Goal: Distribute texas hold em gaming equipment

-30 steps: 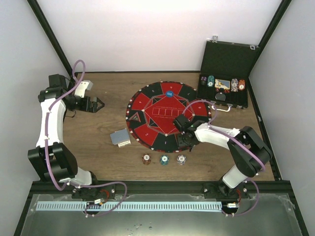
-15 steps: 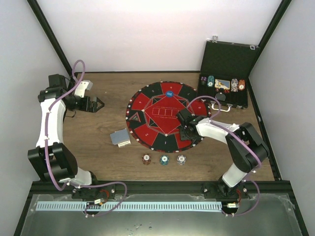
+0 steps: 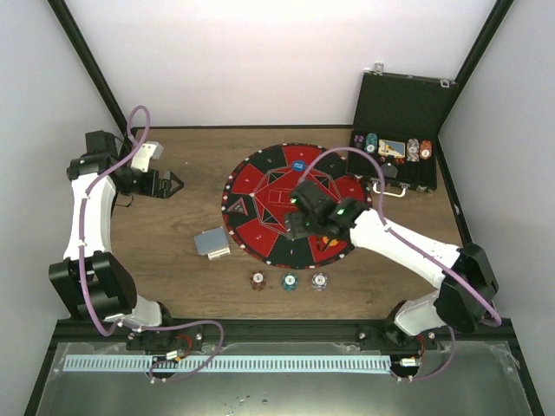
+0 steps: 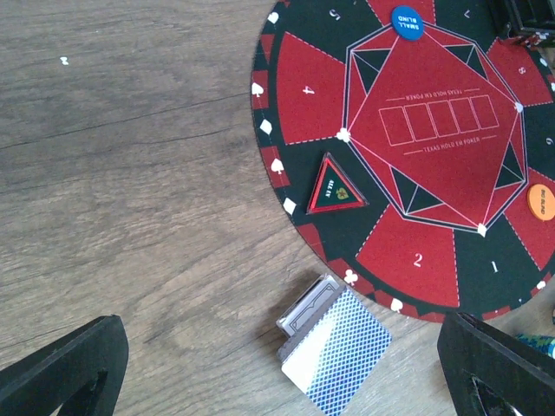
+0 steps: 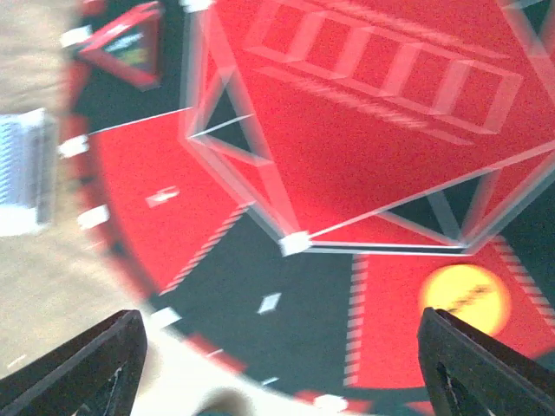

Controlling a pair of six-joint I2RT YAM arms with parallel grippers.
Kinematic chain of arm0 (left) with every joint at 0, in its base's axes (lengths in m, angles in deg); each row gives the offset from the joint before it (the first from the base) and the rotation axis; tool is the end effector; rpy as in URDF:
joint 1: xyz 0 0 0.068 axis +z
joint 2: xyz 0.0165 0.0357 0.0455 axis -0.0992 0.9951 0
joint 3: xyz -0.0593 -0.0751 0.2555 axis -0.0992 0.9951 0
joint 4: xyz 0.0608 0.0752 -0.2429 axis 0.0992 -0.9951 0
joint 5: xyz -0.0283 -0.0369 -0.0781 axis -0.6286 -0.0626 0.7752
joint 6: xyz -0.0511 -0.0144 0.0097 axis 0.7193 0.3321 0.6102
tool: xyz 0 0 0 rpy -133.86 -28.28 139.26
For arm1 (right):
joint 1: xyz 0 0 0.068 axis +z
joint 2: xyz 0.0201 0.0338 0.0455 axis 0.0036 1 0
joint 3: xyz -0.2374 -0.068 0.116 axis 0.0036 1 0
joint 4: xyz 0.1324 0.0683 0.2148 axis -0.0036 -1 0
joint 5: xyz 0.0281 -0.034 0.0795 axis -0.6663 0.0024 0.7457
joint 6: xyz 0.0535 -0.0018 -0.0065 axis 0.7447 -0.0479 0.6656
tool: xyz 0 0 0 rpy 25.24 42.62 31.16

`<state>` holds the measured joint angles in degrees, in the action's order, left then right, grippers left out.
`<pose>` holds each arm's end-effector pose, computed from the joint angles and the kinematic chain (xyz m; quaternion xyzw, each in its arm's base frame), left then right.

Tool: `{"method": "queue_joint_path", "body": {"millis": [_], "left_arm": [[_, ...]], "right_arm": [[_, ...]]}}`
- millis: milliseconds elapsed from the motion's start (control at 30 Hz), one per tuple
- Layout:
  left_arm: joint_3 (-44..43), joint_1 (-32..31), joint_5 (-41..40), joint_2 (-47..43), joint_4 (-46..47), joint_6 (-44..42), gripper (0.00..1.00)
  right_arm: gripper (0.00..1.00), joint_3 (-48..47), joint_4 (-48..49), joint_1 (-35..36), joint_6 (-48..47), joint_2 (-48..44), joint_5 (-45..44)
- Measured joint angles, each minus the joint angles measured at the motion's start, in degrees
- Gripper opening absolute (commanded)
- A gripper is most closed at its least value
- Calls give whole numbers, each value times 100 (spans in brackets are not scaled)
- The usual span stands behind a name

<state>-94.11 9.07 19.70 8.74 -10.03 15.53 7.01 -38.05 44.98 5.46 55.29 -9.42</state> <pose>0.2793 0.0525 0.3303 0.1529 0.9223 -0.2032 0.2912 0.2102 0.1980 0.2645 -0.1115 0.9512 0.0787 0.2766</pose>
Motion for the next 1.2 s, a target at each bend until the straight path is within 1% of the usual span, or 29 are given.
{"method": "queue_joint_path", "body": {"millis": [100,200,267,367,467,567,767,933,1200], "left_arm": [[0,0,7,0,0,24,100],[0,0,13,-13,7,76,100],[11,0,26,-63,42,146,100],[63,0,42,-223,92,203,100],[101,0,35,-330,109,223,100],[133,0,24,-361,136,225,100],[238,-2,-9,-367,166,216,100],[339,0,-63,-402,190,184,100],[374,0,-131,-492,201,157,100]], "right_arm": [[87,-343,-98,872,195,90,66],[83,-520,-122,1659,433,396,197],[81,-597,-118,2017,533,717,306],[79,-857,-203,2350,667,1364,343],[79,-1082,-271,2549,713,1873,352],[78,-1165,-299,2656,750,2153,365],[71,-1165,-361,2706,791,2225,389],[62,-1196,-374,2712,807,2295,409],[53,-1320,-398,2741,866,2509,378]]}}
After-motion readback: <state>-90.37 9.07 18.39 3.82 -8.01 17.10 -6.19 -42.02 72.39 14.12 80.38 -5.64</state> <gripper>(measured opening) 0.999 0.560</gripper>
